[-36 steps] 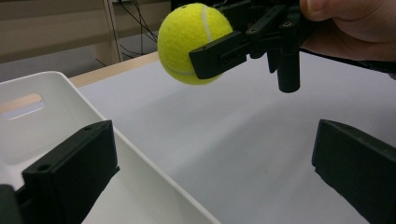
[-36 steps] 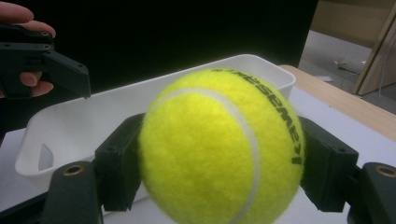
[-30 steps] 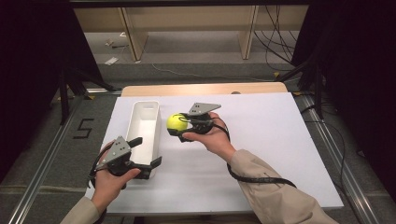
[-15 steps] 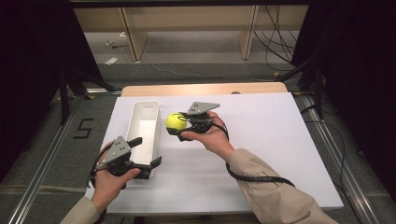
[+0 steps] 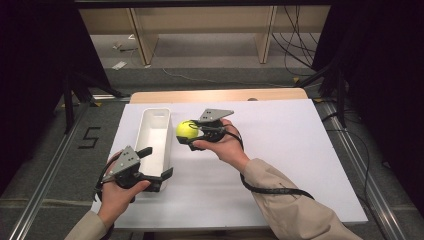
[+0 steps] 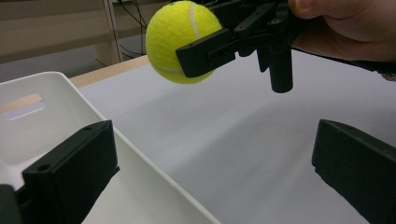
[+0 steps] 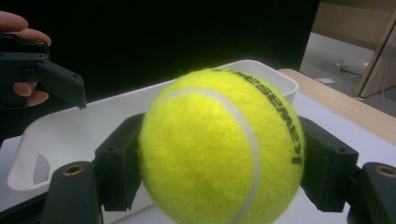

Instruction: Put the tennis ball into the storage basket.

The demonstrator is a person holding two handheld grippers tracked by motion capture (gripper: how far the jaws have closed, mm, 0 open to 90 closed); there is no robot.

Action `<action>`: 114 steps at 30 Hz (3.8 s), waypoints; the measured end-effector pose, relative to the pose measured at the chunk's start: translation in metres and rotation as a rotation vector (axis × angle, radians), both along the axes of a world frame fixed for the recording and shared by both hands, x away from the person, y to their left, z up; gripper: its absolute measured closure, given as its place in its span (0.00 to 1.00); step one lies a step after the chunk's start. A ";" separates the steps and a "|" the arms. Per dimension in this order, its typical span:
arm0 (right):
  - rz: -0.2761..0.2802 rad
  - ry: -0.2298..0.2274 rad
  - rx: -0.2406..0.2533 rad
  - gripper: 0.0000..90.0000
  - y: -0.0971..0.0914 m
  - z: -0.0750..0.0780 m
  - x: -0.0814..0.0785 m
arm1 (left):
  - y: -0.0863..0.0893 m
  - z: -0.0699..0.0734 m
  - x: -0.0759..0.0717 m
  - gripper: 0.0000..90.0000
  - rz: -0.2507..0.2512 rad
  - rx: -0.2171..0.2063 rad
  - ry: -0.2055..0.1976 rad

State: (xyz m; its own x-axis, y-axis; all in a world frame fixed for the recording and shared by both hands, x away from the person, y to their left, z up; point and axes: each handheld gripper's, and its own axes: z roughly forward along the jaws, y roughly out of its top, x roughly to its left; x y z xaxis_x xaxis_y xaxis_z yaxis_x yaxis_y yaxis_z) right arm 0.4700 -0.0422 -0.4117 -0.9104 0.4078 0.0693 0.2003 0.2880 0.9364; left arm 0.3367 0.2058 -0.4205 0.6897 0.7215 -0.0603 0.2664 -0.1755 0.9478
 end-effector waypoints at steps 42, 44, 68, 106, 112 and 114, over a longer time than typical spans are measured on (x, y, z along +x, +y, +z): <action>0.009 -0.003 0.008 0.30 0.011 0.003 0.003 | 0.000 0.001 -0.001 0.00 -0.005 0.002 -0.004; 0.010 -0.002 0.009 0.30 0.012 0.002 0.003 | 0.000 0.000 0.000 0.00 -0.004 -0.002 -0.002; 0.017 -0.001 0.008 0.30 0.020 0.003 0.004 | 0.000 0.001 -0.001 0.00 -0.007 0.000 -0.003; 0.025 -0.001 0.017 0.30 0.035 0.002 0.008 | 0.000 0.001 -0.001 0.00 -0.006 -0.001 -0.003; 0.029 -0.001 0.017 0.30 0.038 0.001 0.008 | 0.000 0.001 -0.001 0.00 -0.005 -0.002 -0.004; 0.027 0.001 0.020 0.30 0.039 0.001 0.008 | 0.000 0.001 -0.001 0.00 -0.005 -0.002 -0.004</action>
